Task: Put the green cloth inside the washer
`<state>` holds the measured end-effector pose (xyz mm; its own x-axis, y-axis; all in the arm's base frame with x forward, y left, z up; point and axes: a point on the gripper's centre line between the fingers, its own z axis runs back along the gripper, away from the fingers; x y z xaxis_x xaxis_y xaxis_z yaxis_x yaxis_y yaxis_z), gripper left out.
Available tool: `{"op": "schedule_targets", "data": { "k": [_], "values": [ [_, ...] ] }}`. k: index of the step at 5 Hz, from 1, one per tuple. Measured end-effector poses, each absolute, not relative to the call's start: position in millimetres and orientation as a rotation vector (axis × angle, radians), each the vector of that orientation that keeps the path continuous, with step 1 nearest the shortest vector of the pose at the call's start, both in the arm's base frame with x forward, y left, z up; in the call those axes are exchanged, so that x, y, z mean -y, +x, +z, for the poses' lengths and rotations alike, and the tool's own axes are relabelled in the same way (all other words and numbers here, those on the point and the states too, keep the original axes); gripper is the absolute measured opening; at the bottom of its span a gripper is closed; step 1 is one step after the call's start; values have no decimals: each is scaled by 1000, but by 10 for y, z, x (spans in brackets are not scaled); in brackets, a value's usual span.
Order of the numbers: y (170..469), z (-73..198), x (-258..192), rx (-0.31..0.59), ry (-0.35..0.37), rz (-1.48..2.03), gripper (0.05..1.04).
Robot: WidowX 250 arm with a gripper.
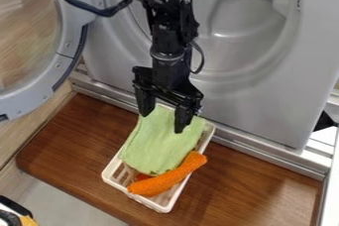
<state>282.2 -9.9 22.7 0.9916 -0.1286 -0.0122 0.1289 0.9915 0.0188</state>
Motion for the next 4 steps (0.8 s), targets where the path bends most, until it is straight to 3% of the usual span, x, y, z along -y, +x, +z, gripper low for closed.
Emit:
{"op": "schedule_targets", "data": {
  "k": [1,3,4],
  "values": [
    [2784,157,89,-36,21,-130,1001],
    [2745,225,-248,104,104,-124,1001],
    [2790,216,-377,136,108,-88,1001]
  ]
}}
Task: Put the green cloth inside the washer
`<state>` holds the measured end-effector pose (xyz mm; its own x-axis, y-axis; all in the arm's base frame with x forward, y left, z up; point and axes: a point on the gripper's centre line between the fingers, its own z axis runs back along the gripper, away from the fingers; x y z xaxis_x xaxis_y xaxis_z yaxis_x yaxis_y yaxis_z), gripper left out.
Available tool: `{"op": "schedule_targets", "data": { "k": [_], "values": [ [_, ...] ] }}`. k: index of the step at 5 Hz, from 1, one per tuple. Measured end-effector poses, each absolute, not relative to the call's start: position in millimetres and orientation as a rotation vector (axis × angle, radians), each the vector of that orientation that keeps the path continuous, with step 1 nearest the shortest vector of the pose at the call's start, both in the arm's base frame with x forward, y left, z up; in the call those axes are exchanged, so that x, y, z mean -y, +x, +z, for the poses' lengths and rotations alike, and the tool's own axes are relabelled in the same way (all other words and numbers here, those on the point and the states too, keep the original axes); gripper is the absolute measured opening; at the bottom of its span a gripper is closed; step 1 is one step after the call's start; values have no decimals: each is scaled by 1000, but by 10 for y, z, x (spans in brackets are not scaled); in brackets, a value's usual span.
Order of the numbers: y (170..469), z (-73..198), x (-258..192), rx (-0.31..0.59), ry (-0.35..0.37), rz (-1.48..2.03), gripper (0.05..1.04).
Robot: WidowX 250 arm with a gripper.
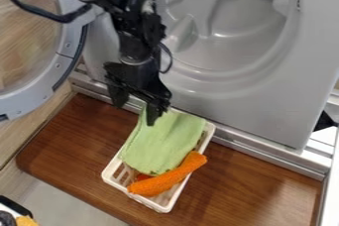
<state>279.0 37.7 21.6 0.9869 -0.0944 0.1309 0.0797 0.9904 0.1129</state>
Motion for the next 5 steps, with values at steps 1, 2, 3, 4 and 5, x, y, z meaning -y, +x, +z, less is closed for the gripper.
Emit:
{"op": "schedule_targets", "data": {
  "k": [1,2,3,4,5],
  "values": [
    [2769,24,-436,99,57,-66,1001],
    [2806,-40,-421,87,32,-60,1001],
    [2786,-119,-413,62,19,-57,982],
    [2789,-119,-408,64,18,-57,899],
    [2799,-114,-406,70,20,-60,595]
  ]
}}
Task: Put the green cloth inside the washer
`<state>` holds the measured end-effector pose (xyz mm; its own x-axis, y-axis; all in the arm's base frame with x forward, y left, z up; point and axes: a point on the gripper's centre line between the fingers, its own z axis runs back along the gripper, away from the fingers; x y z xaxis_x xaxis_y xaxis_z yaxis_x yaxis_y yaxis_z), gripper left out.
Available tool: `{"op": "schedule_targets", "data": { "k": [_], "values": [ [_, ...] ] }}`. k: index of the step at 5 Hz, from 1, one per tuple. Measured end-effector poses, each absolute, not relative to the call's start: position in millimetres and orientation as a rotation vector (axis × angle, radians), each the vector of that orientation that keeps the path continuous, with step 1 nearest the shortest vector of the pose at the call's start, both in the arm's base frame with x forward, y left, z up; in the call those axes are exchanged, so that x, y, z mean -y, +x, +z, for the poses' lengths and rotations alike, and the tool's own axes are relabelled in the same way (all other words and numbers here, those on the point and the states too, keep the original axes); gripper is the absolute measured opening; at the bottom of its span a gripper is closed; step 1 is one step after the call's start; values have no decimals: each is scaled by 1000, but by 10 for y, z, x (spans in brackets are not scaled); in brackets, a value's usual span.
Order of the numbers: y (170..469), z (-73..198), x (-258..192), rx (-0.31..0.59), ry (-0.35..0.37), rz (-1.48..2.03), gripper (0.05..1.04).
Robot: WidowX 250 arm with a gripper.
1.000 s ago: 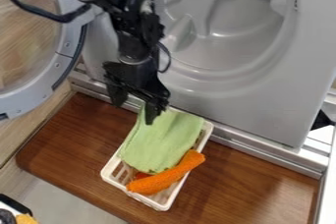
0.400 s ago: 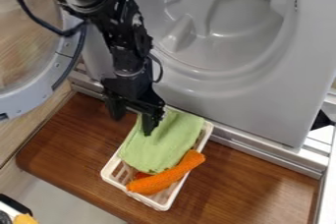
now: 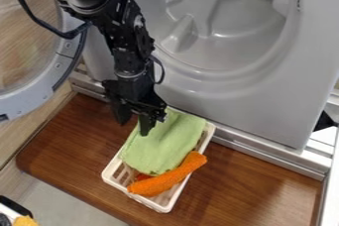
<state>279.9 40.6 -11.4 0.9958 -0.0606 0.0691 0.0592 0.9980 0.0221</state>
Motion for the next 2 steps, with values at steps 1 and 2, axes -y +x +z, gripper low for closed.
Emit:
{"op": "schedule_targets", "data": {
  "k": [1,2],
  "values": [
    [2779,-126,-387,65,22,-66,297],
    [2776,-133,-355,62,20,-65,111]
  ]
}}
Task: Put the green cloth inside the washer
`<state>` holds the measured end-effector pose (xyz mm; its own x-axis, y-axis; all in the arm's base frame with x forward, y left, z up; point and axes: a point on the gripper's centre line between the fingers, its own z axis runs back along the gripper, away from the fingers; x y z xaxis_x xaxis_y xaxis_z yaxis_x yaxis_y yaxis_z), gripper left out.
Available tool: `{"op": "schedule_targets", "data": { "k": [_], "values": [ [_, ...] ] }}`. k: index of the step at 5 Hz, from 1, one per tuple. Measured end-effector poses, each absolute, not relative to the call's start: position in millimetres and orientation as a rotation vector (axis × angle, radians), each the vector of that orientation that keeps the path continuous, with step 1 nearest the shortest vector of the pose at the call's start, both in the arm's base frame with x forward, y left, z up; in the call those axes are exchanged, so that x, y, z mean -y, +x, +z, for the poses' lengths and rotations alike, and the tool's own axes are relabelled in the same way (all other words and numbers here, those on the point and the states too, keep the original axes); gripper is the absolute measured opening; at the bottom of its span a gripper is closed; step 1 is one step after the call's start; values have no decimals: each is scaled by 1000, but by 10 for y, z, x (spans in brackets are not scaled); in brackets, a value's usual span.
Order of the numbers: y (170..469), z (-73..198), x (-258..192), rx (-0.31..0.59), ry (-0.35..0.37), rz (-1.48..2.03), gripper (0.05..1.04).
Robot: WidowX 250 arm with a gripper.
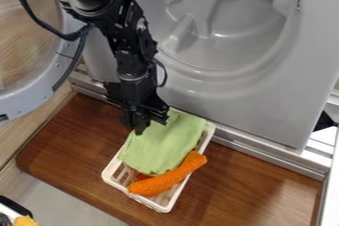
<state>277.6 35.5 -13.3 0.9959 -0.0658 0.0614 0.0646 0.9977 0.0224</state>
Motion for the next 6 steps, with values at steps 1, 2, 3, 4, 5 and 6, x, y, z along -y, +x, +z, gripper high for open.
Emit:
{"op": "schedule_targets", "data": {
  "k": [1,2,3,4,5,6],
  "values": [
    [2764,-137,-334,60,15,-70,55],
    [2720,-97,-246,40,15,-85,52],
    [2771,281,-69,97,48,-142,52],
    [2935,752,48,167,60,-177,52],
    [3254,1063,98,260,22,-219,52],
    [3593,1152,48,351,21,-257,52]
  ]
}}
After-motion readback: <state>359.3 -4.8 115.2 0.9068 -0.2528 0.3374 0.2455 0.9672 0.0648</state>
